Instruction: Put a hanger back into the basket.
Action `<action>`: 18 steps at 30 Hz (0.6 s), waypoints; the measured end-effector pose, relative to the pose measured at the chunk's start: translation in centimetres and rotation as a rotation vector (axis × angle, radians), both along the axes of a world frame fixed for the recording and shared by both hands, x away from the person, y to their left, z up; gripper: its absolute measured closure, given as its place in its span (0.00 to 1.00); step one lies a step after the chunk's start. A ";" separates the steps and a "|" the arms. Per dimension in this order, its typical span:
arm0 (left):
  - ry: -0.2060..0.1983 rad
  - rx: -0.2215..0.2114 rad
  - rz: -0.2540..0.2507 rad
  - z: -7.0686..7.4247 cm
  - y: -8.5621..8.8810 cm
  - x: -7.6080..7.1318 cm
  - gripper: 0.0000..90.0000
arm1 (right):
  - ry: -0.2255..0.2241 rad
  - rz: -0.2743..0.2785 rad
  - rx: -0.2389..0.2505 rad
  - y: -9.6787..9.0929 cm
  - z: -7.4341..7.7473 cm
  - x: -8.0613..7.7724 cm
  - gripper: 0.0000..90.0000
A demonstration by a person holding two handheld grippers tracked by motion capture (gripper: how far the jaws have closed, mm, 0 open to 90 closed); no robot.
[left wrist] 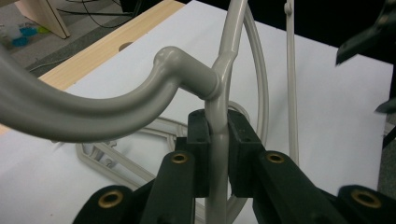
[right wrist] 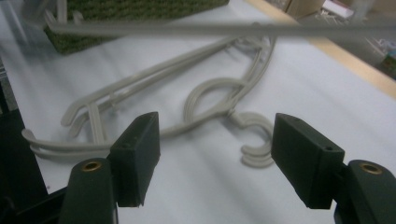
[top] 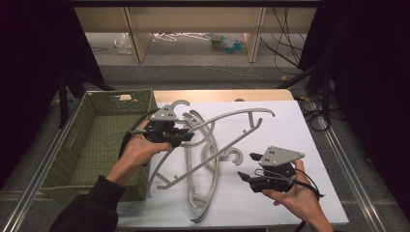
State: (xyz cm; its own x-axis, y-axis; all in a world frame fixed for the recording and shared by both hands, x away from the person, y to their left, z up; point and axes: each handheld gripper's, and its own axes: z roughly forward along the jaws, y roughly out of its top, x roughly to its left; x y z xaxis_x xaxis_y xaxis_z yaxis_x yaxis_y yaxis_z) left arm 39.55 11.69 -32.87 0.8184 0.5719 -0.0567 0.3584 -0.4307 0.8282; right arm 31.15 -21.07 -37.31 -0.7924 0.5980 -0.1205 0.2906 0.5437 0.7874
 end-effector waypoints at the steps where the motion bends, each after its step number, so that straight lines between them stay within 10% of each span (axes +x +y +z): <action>1: 0.005 -0.013 -0.003 0.2 0.2 0.0 0.90 | 0.013 -0.003 -0.002 -0.1 -0.4 0.0 0.37; 8: -0.001 -0.118 0.026 3.3 2.4 -0.2 0.90 | 0.028 0.011 -0.003 -0.4 -1.4 0.0 0.37; 18: -0.041 -0.083 0.080 6.3 6.2 -0.3 0.90 | 0.047 -0.004 -0.002 -0.5 -1.9 0.1 0.36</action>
State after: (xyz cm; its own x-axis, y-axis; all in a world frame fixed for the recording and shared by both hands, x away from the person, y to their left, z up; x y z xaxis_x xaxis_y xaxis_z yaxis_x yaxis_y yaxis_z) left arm 39.23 17.88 -26.52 0.7729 0.6302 -0.0741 0.3540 -0.3314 0.8746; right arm 31.24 -21.62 -39.23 -0.7948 0.6009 -0.0848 0.3292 0.5443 0.7716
